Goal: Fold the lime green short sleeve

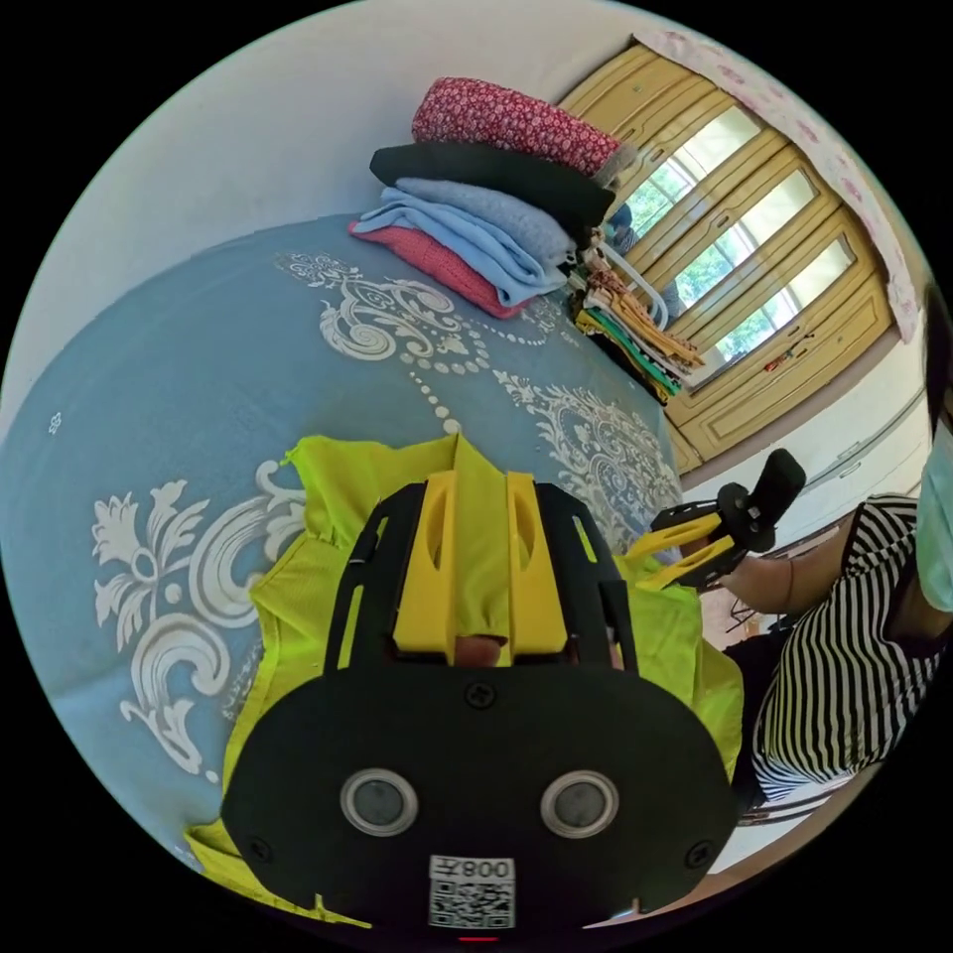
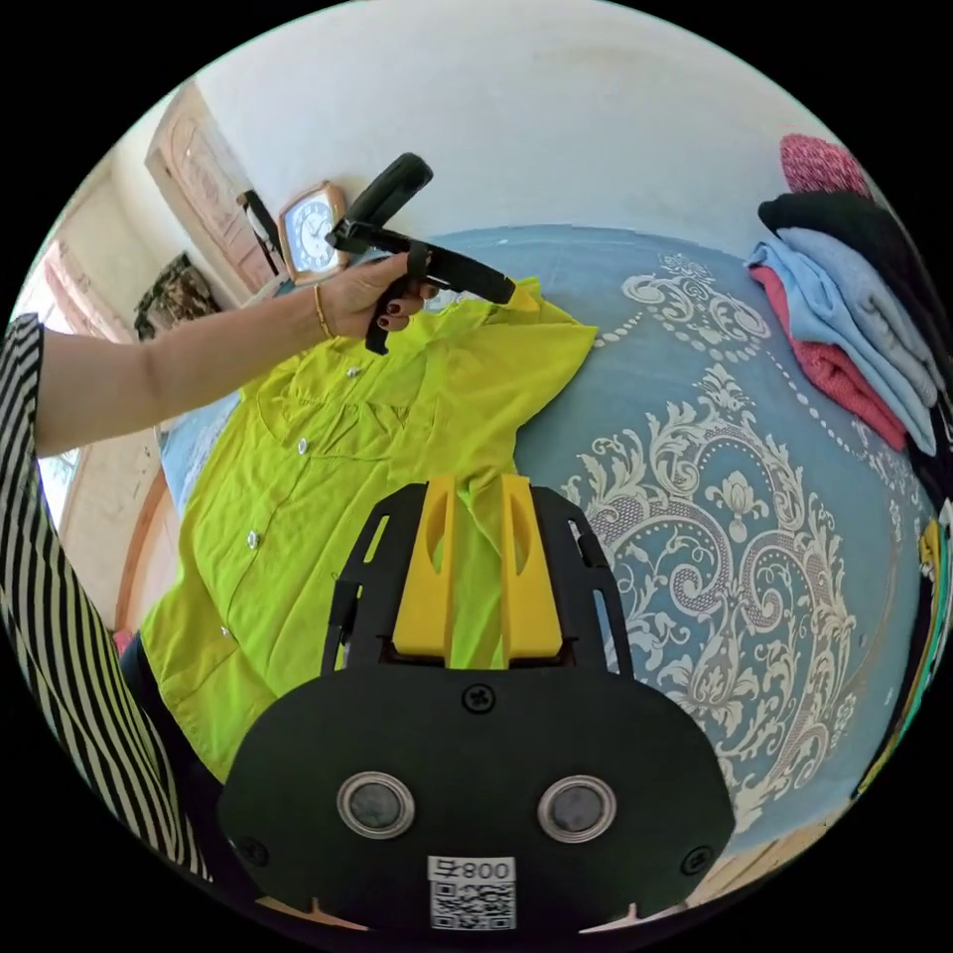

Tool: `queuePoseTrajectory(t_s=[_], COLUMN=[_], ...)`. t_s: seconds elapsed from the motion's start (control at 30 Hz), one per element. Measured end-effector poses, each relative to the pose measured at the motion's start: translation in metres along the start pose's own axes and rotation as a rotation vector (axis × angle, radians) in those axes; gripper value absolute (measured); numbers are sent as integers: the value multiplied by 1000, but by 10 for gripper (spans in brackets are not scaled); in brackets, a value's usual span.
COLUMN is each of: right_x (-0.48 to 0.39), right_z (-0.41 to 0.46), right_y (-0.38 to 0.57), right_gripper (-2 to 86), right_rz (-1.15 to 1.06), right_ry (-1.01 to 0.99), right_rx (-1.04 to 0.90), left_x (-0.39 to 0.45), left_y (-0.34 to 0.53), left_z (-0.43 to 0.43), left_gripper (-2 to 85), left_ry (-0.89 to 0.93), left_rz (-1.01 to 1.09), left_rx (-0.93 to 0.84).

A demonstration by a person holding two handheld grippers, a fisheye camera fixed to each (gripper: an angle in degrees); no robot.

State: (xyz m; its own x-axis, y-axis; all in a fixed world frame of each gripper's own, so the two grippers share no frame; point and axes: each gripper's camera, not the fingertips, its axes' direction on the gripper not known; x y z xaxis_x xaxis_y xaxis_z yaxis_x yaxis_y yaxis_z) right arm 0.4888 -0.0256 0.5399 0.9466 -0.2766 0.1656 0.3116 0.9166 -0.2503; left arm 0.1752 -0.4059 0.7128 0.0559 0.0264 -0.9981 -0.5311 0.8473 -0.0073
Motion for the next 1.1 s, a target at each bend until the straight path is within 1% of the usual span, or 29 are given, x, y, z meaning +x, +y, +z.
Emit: queuePoseTrajectory(t_s=[0.07,0.13,0.17,0.3,0.4,0.5,0.53,0.57,0.63,0.73,0.87,0.93,0.97,1.1], right_x=[-2,0,1,19,43,59,60,60,60,64,63,65,70,95], right_z=[10,16,14,-1,-14,-10,-8,-9,-12,-19,-35,-43,-47,-45], right_y=[-5,-9,-11,-13,-10,-9,-10,-11,-13,-16,-23,-29,-34,-69], right_gripper=[70,52,36,23,20,21,22,23,25,29,38,45,50,62], right_rz=[-10,4,10,91,196,265,264,265,254,266,253,249,247,216], right_ry=[31,67,86,59,-20,-126,-138,-118,-103,-78,-60,-38,-29,-74], right_rx=[-56,-87,-72,0,71,49,28,22,21,24,52,74,94,120], left_x=[-1,-1,1,3,2,1,0,-1,-1,1,7,14,22,52], left_y=[6,9,10,11,9,8,9,12,18,32,56,68,78,113], left_z=[13,23,25,22,20,30,38,42,45,36,22,20,20,36], left_gripper=[66,45,33,16,13,16,21,26,34,50,64,66,68,70], left_ry=[-30,-55,-73,-58,-18,-30,-46,-84,-98,-106,-93,-29,15,51], left_rz=[-7,-6,-2,9,17,26,23,24,22,18,14,29,48,111], left_rx=[-86,-127,-124,-56,5,-21,-66,-86,-109,-61,23,37,38,-37])
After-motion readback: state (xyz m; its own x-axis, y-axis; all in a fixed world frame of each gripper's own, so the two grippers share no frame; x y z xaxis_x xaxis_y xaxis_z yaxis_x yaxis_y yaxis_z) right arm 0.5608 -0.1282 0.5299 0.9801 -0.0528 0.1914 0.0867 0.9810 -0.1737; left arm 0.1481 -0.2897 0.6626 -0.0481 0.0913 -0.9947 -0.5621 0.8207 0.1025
